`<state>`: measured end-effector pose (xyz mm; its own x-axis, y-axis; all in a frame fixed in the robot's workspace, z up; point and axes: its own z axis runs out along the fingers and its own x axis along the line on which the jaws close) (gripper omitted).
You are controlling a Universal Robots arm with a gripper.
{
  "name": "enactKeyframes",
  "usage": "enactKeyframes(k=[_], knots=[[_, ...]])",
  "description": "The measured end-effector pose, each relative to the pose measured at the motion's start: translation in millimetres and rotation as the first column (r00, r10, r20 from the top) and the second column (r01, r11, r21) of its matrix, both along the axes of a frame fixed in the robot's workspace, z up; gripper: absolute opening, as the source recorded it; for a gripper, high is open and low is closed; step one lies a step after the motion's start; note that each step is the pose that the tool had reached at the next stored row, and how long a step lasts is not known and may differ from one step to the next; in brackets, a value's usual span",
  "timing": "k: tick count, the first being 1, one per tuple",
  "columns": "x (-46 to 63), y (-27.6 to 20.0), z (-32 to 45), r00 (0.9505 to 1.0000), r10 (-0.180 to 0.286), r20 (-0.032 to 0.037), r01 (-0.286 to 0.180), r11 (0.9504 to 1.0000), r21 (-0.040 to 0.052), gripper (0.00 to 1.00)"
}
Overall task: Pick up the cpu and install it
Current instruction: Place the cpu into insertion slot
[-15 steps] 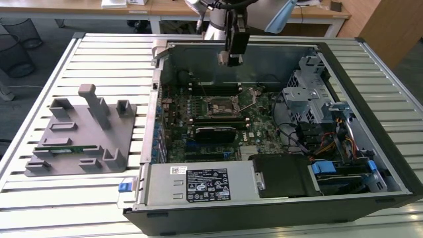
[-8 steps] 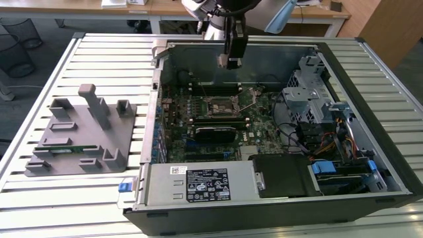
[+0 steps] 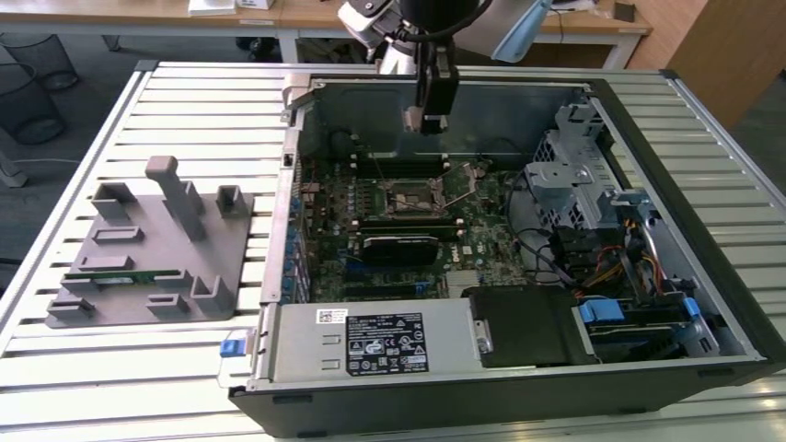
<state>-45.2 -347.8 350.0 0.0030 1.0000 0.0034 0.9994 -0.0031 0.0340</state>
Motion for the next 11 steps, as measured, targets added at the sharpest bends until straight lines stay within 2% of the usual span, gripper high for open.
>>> enactKeyframes(k=[11], knots=[[0.1,0.1,-16.7,1.0000,0.000,-0.0001,0.000,1.0000,0.0003,0.53]])
